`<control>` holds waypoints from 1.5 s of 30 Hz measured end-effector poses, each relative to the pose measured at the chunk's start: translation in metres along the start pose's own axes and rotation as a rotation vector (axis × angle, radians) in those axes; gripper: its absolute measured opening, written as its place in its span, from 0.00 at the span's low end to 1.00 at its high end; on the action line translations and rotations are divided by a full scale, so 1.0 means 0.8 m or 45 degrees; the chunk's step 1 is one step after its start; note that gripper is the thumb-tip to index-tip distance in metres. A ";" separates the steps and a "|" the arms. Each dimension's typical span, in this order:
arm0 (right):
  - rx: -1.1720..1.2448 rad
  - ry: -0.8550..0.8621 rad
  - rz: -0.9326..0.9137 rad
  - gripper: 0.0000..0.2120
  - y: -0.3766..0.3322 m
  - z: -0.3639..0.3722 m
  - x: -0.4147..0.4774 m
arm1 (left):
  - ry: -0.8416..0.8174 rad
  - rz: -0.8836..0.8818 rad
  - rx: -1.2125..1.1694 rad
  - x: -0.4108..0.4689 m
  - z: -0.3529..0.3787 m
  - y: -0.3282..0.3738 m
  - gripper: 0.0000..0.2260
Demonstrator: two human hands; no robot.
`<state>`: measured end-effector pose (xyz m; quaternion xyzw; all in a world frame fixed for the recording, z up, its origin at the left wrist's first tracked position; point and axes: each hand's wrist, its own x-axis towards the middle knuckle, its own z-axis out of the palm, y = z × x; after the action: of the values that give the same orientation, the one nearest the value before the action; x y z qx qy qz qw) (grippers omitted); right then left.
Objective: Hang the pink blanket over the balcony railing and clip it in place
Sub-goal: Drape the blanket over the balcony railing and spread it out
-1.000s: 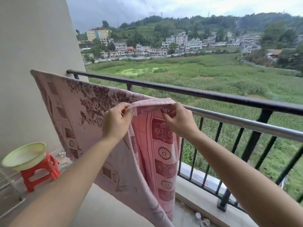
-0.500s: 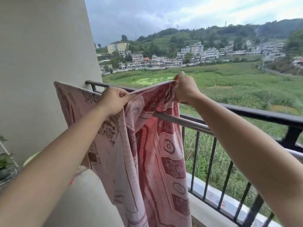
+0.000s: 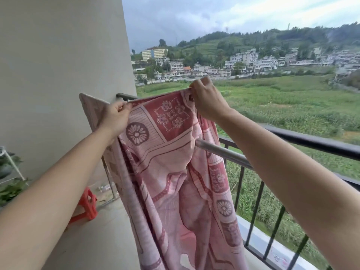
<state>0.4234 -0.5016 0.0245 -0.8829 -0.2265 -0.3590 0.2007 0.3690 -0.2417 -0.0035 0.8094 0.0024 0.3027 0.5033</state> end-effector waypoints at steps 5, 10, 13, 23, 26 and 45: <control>0.106 -0.169 -0.030 0.17 -0.025 0.078 0.058 | 0.512 0.307 0.552 0.099 -0.036 -0.072 0.12; -0.052 -0.836 0.220 0.20 -0.010 0.146 0.064 | 0.178 0.035 0.790 0.156 -0.022 -0.187 0.12; -0.022 -1.031 0.288 0.20 -0.002 0.167 0.059 | 0.047 -0.107 0.691 0.131 0.028 -0.228 0.10; -0.024 -0.842 0.182 0.16 0.007 0.177 0.059 | -0.106 0.821 0.322 -0.092 0.154 -0.225 0.31; -0.049 -0.788 0.163 0.18 0.004 0.172 0.054 | -0.202 0.749 0.392 -0.113 0.169 -0.223 0.20; -0.226 0.079 -0.343 0.16 -0.059 0.109 -0.055 | 0.083 0.565 0.159 -0.019 -0.004 -0.102 0.07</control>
<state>0.4171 -0.4290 -0.0560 -0.8474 -0.3040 -0.4282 0.0789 0.3795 -0.2035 -0.0765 0.8094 -0.1404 0.4312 0.3730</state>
